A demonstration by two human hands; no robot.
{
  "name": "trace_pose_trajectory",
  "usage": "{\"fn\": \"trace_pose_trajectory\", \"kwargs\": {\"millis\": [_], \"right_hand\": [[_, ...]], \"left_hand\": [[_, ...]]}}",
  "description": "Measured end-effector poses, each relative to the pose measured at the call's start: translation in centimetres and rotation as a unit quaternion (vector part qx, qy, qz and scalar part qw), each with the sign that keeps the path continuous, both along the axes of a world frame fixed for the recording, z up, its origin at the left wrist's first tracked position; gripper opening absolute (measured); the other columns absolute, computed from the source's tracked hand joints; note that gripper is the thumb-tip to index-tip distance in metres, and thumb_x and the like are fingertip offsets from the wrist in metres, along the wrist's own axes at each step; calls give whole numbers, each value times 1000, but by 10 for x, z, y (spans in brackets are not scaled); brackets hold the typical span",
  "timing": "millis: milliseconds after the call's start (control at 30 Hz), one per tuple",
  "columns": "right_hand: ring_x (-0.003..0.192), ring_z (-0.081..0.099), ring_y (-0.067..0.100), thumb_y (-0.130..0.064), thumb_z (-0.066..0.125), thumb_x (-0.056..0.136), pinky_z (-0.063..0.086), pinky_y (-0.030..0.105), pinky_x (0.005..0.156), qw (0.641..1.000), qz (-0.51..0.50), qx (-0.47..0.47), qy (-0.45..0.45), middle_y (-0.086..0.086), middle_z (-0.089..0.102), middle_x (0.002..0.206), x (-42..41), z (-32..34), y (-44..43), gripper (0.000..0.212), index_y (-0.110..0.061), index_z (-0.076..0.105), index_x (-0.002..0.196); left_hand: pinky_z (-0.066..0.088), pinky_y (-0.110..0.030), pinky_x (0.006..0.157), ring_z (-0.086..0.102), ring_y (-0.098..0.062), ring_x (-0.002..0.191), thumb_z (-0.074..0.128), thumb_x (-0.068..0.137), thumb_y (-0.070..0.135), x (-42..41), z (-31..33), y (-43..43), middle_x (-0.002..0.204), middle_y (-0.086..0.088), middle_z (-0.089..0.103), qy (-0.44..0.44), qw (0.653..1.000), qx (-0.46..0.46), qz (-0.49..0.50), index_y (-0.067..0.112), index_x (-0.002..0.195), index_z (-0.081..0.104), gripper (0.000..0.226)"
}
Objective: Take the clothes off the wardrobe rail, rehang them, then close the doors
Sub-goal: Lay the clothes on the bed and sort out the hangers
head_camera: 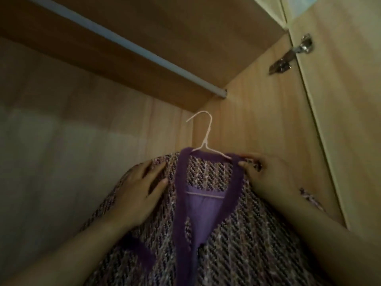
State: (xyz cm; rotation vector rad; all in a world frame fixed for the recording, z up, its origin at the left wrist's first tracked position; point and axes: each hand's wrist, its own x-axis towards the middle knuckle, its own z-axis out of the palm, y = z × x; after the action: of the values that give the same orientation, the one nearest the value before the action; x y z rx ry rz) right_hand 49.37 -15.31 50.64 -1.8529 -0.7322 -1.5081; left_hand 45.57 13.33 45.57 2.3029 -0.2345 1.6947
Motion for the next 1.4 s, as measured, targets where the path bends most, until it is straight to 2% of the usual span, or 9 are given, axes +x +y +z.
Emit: {"fn": "trace_pose_trajectory", "kwargs": {"millis": [133,267,400,667,933,1033,1200,1300,1400], "right_hand": [[83,65,24,-34,60,86,51,32,68,997,-66,14,-20,-1,72,93,21,39,12,19,-37,69,103],[87,63,27,-38,56,89,47,29,65,992,-118,30,-35,1,71,97,39,91,14,21,-37,67,107],[94,61,26,-39,55,90,35,27,62,983,-153,69,-73,0,69,102,44,149,15,22,-35,66,108],[95,58,26,-39,54,92,33,27,63,972,-211,80,-63,4,66,103,60,211,18,21,-31,66,107],[96,58,23,-39,55,91,37,27,66,977,-205,-10,-63,2,66,106,89,196,45,22,-34,64,111],[94,59,25,-38,51,93,41,29,66,962,-245,-51,-110,4,67,104,87,191,41,25,-31,62,114],[104,51,33,-43,41,94,39,37,78,927,-332,-97,-145,12,55,117,80,161,45,39,-18,53,122],[132,30,32,-48,32,95,22,44,108,924,-343,-118,-118,12,34,145,76,123,46,52,-19,39,137],[143,7,29,-50,29,96,3,43,115,938,-304,-154,-60,7,11,157,73,76,43,60,-21,20,147]], "left_hand": [[13,-36,118,17,-13,142,24,84,73,43,36,-10,156,6,20,42,993,-41,-102,45,144,24,66],[11,-31,116,13,-18,144,37,92,59,81,70,-29,158,2,12,59,994,-30,-82,42,146,18,60],[11,-36,116,9,-21,145,33,93,58,107,112,-39,159,4,6,61,994,-33,-87,43,147,11,60],[18,-45,116,13,-22,144,25,93,59,149,166,-49,158,4,11,-18,994,-12,-106,44,146,13,57],[13,-42,118,8,-19,145,11,85,66,192,124,-33,159,4,6,-29,999,-4,-41,36,149,12,70],[16,-48,116,3,-20,146,-7,75,80,199,115,-23,159,9,1,-45,998,-3,-40,41,147,9,83],[17,-50,116,1,-16,146,-1,75,82,194,100,-22,159,10,2,-42,997,-14,-64,44,146,11,81],[13,-43,118,3,-16,146,4,78,78,179,80,-23,159,6,2,-5,999,-6,-52,44,147,8,76],[9,-36,117,10,-20,145,6,80,76,157,50,-24,159,0,6,33,999,15,-13,44,147,9,74]]}}
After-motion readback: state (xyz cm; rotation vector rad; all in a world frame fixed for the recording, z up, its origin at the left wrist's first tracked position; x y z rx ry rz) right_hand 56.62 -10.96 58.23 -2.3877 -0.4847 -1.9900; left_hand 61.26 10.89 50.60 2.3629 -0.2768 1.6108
